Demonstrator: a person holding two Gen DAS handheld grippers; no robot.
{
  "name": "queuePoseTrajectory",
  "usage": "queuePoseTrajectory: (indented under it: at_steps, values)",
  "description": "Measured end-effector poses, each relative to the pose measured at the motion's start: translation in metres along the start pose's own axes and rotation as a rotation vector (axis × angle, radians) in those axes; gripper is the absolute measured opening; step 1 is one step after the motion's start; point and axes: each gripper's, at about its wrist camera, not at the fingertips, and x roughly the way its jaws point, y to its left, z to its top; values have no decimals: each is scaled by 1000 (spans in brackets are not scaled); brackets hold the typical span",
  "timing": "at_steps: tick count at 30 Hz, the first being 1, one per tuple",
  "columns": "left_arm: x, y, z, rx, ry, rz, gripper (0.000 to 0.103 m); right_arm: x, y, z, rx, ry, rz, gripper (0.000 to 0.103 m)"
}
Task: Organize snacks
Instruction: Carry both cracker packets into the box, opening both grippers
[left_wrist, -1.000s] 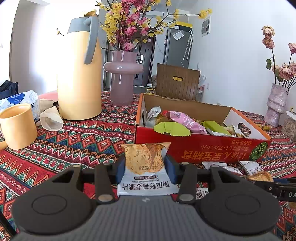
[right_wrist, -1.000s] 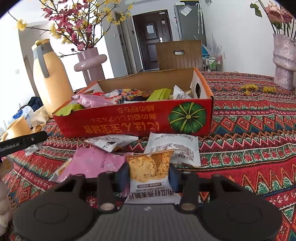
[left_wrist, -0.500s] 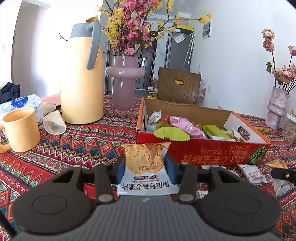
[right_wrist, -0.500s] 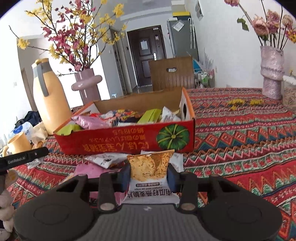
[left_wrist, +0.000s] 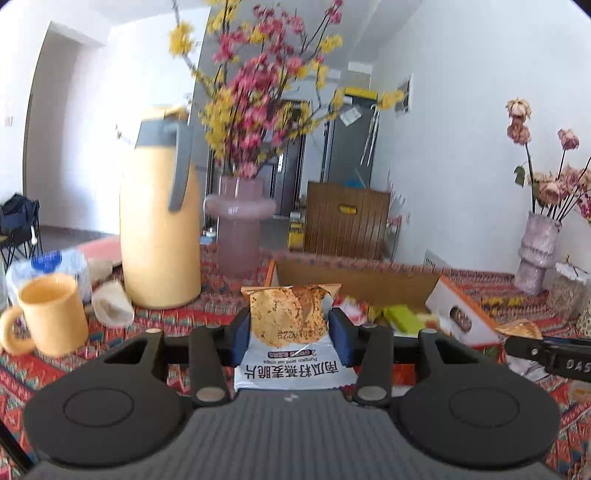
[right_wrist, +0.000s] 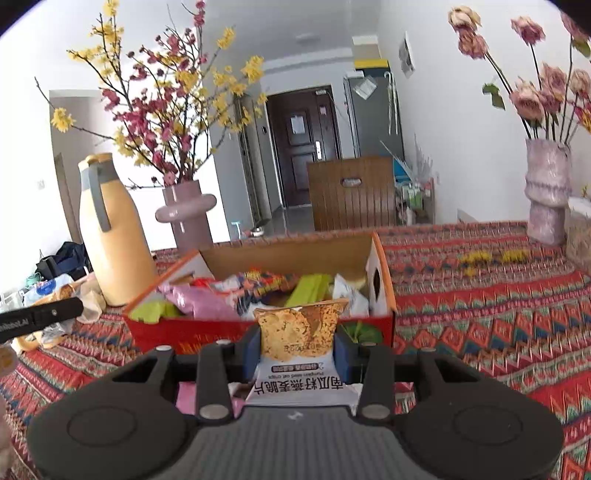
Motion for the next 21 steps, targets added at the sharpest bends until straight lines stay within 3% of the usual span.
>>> queuePoseTrajectory:
  at_steps: [11, 21]
  values:
    - [35, -27, 41, 43, -32, 30, 46, 28, 11, 41, -26, -61, -4, 39]
    - [91, -34, 46, 29, 3, 70, 46, 77, 15, 56, -29, -55, -51, 39]
